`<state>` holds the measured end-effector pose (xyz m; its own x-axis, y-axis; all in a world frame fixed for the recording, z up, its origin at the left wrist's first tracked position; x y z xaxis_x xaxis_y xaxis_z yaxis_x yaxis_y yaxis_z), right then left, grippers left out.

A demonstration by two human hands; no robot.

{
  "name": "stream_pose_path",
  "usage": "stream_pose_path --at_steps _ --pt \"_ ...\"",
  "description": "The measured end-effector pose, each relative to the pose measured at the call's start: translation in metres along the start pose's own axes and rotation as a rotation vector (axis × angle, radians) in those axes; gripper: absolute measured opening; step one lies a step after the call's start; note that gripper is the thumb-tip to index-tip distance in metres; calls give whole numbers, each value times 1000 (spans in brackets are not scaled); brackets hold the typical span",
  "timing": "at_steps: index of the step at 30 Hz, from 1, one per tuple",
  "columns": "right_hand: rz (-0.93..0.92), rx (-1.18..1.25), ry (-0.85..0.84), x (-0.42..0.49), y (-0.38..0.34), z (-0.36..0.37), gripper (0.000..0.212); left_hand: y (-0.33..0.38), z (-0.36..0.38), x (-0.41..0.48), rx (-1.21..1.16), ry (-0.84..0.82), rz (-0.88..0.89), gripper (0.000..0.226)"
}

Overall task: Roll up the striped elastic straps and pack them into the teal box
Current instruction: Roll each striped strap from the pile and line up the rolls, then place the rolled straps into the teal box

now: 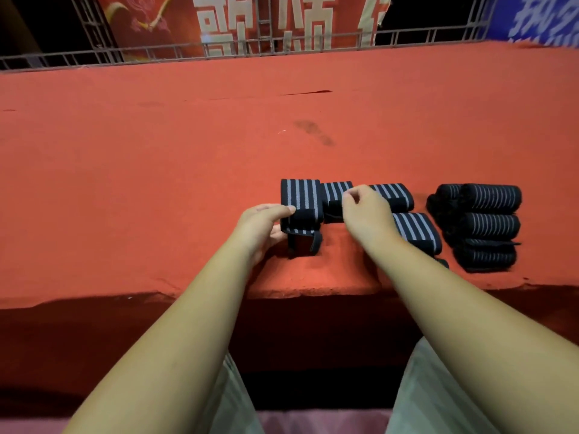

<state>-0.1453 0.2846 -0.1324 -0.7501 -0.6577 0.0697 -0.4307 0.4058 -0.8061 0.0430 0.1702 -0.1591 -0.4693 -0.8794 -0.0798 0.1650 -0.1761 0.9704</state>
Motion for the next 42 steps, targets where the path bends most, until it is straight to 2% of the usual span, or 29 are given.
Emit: stream_pose_path --at_steps 3,8,11,14,18,24,28,32,42 --pt "36 -122 39 31 -11 1 37 7 -1 23 -4 13 11 22" --pt "213 -380 -101 60 -14 23 48 -12 -12 51 28 56 -22 28" --pt "291 -429 -156 70 -11 33 54 -26 -18 61 21 77 -2 34" --pt "303 -443 -177 76 -10 39 49 -28 -23 66 -28 82 -4 37" --pt "290 -351 -151 75 -6 40 38 -30 -26 67 -22 75 -1 38" --pt "258 -189 -172 57 -5 36 42 -33 -27 68 -10 67 4 36" --pt "213 -93 -171 50 -2 36 37 -31 -26 64 -4 43 2 35" --pt "264 25 -182 52 -6 32 31 -26 -26 61 -37 44 -27 40" --pt "320 188 -285 101 -21 65 30 -1 -41 107 46 58 -19 19"
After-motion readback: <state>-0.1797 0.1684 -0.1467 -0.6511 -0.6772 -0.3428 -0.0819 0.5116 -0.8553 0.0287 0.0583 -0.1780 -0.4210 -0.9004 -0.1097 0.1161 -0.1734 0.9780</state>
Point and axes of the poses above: each hand's wrist, its own x-axis towards the middle knuckle, its own z-axis out of the palm, y = z × x, the point moved 3 cm from there along x, towards the middle knuckle, and after that the axes turned 8 degrees about z, right-handed, at the moved point
